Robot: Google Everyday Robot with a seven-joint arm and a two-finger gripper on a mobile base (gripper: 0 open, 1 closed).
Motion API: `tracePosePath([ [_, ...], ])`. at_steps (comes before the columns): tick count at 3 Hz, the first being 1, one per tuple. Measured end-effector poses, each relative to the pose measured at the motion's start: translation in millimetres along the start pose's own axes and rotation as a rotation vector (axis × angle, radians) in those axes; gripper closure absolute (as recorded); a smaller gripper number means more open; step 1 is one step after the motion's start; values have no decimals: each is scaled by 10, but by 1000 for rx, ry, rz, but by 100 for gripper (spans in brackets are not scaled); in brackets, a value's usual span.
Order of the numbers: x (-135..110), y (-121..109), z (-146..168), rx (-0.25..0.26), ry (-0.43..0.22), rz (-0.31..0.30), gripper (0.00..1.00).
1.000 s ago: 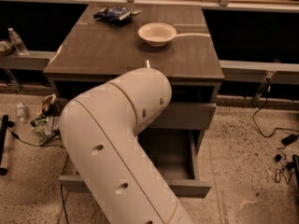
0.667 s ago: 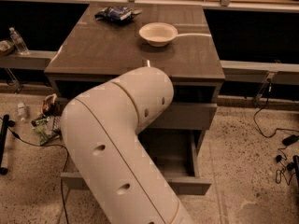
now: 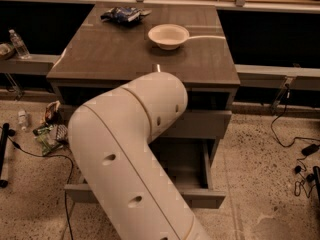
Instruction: Pick coke can from middle drawer and place on counter
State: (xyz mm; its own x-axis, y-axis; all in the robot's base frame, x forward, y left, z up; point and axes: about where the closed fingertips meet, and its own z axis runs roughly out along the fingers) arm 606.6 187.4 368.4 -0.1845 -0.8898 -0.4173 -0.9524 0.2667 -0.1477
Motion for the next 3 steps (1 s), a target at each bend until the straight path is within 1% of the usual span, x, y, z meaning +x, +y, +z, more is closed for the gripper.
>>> tracePosePath([
  [1,-5,22,23,-27,-7,4,100],
  [2,7,17,8,-29,-11,12,100],
  [3,173,-83,-255,-54,-77,115,100],
])
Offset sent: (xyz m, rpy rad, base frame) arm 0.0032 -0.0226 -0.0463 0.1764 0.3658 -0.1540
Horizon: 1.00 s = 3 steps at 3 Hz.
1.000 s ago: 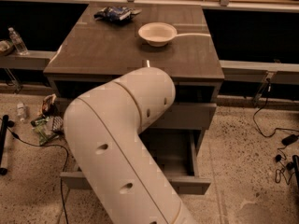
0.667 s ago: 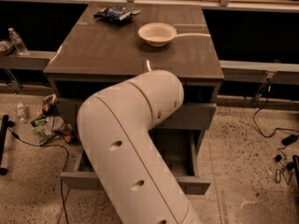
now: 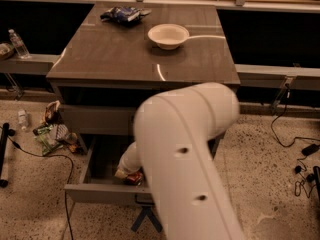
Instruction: Pick coke can from middle drawer and place on counter
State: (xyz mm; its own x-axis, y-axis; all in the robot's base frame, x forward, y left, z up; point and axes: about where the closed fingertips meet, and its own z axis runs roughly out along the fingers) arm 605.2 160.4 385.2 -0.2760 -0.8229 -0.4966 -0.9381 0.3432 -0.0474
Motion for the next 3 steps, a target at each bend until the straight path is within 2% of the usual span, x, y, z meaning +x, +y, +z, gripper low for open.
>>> tracePosePath([
  [1,83,-219,-920,48,-85,40,100],
  [2,185,-307,-1585,101,-147,56,100],
  [3,273,-313,-1852,115,-170,72,100],
])
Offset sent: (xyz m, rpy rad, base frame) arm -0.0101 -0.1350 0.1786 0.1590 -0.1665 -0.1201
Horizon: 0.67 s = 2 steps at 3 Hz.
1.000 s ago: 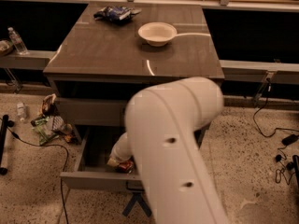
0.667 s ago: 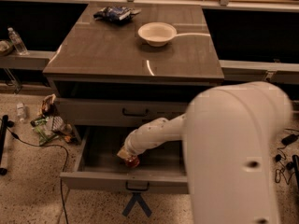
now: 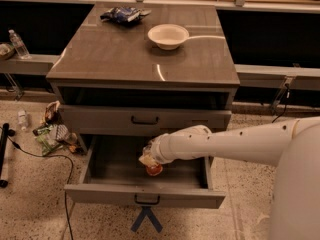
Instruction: Pick coke can from middle drawer and place on counter
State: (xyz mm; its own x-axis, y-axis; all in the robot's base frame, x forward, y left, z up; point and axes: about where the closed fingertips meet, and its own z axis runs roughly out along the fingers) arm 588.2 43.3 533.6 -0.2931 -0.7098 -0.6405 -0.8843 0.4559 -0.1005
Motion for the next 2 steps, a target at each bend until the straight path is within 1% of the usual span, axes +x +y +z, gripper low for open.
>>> tracePosePath([
  [1,74,27,-260,-7,-22,17,100],
  [2,62,-16,-584,19,-60,44,100],
])
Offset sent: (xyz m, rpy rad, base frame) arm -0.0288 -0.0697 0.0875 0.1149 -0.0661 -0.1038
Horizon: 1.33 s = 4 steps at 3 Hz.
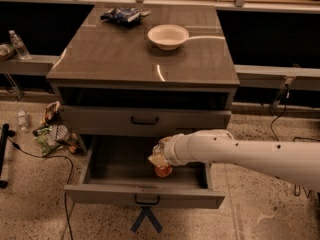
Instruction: Pick coke can from middle drawer and place on counter
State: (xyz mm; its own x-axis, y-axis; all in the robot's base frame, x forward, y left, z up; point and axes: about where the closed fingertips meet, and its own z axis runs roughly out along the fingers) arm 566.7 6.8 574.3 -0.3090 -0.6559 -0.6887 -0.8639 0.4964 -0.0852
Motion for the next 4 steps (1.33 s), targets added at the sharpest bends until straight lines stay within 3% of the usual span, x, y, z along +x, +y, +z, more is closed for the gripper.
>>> tracePosePath([
  [2,-253,-137,-680,85,-89,45,100],
  [3,-503,-208,-1041,116,-150,66,100],
  [4,-974,-300,-1552,137,-227,67,100],
])
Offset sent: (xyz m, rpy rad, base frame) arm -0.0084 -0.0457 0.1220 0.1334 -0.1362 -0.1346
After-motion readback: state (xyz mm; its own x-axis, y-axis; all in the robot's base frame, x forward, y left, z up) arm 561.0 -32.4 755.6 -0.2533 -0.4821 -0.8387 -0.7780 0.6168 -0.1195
